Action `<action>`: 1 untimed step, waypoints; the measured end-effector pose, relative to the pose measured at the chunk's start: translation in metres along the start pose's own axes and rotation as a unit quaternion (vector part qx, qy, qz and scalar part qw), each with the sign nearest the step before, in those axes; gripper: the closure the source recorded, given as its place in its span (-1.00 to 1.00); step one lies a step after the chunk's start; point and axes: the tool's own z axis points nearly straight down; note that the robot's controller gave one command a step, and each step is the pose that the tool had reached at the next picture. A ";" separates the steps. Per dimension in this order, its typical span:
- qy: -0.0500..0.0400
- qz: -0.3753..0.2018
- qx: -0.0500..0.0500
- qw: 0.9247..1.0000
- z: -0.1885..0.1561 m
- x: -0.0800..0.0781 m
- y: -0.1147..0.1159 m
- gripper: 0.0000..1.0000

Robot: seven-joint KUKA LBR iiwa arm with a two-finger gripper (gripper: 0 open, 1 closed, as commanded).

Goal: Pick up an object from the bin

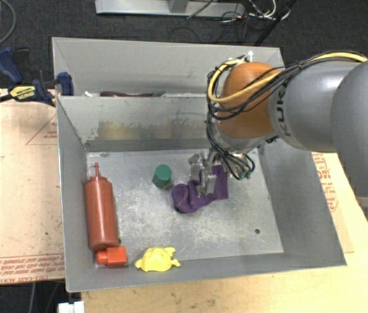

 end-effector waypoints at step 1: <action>-0.002 -0.018 0.000 1.000 -0.093 -0.005 0.000 1.00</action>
Offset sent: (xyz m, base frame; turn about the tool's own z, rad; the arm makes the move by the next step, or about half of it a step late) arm 0.0000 0.0000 0.0000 0.0000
